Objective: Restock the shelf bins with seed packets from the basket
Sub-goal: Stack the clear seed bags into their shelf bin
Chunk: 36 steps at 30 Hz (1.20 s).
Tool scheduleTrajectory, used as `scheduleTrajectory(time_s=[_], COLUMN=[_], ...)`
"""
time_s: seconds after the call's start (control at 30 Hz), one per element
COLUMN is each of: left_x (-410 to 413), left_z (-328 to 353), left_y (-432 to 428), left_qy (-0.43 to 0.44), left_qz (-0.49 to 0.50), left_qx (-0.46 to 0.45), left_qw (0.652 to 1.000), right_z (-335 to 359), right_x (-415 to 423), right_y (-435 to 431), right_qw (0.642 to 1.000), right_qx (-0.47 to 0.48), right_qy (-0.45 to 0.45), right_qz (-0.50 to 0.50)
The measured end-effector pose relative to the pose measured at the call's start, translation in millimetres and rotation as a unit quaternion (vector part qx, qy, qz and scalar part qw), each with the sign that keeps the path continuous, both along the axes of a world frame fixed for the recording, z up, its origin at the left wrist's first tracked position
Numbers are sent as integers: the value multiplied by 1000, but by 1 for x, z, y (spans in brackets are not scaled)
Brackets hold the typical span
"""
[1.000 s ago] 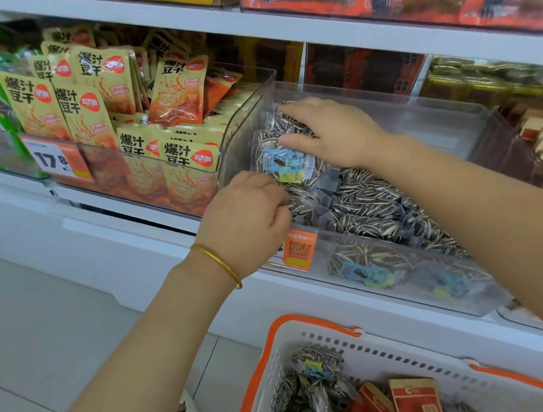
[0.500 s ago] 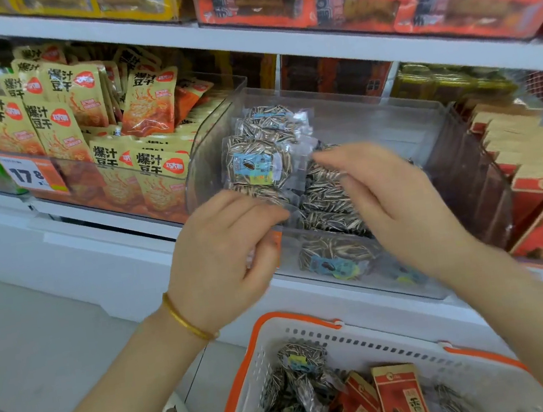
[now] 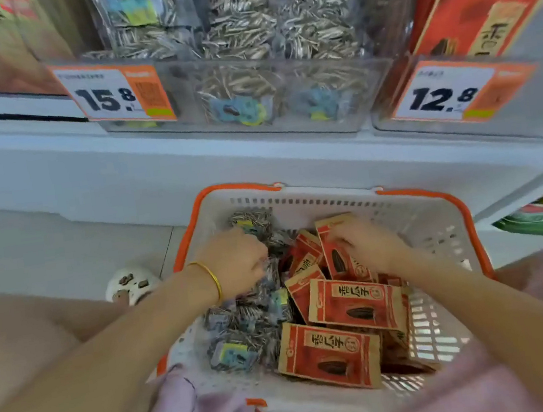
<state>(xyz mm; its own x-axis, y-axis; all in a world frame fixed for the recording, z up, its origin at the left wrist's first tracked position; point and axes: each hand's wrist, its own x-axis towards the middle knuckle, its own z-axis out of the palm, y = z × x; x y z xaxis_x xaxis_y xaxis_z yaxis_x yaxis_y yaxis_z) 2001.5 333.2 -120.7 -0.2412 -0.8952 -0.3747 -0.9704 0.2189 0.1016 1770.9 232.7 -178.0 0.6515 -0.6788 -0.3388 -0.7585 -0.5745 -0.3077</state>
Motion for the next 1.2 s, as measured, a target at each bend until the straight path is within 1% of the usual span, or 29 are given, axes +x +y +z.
scheduleTrajectory(time_s=[0.1, 0.2, 0.3, 0.33, 0.4, 0.5, 0.6, 0.77, 0.83, 0.93, 0.97, 1.0, 1.03, 1.07, 1.1, 1.13, 1.17, 1.2], left_x=[3, 10, 15, 16, 19, 24, 28, 33, 35, 38, 38, 38, 37, 35, 33, 31, 31, 31], left_z=[-13, -19, -23, -25, -30, -32, -28, -25, -26, -30, -32, -32, -32, -30, -29, -27, -26, -24], left_y=[1, -2, -6, -7, -7, -6, -4, -4, -7, -12, -14, -16, -17, -19, -20, -20, -21, -22], left_qy=[-7, -22, -36, -45, -68, -77, -68, -61, -43, 43, 83, 136, 200, 275, 353, 423, 471, 492], left_qz=[16, 24, 39, 40, 47, 74, 94, 118, 145, 232, 273, 321, 376, 427, 466, 489, 500, 504], left_qx=[32, 37, 39, 39, 54, 83, 95, 82, 85, 73, 70, 69, 82, 103, 128, 147, 155, 150], left_qw=[999, 999, 998, 997, 995, 991, 989, 988, 985, 969, 956, 935, 901, 855, 801, 748, 710, 694], right_z=[-16, -31, -37, -38, -36, -38, -46, -64, -66, -58, -52, -46, -39, -32, -28, -24, -21, -19], right_x=[-4, -3, 8, 15, 31, 70, 114, 144, 140, 124, 117, 110, 104, 99, 95, 91, 89, 89], right_y=[5, 12, 21, 25, 27, 16, 2, 3, 3, -2, -3, -2, 0, 4, 8, 10, 12, 11], right_qw=[999, 998, 995, 994, 997, 998, 996, 989, 991, 997, 995, 982, 948, 899, 852, 816, 783, 750], right_qx=[22, 23, 60, 69, 67, 14, -64, -144, -129, -69, -16, 74, 198, 317, 406, 467, 514, 550], right_qy=[23, 50, 66, 61, 17, -63, -55, 43, 38, -44, -92, -151, -205, -243, -262, -270, -282, -298], right_qz=[-2, 8, 40, 51, 42, 7, 29, -9, -3, -6, -38, -90, -141, -179, -200, -210, -210, -214])
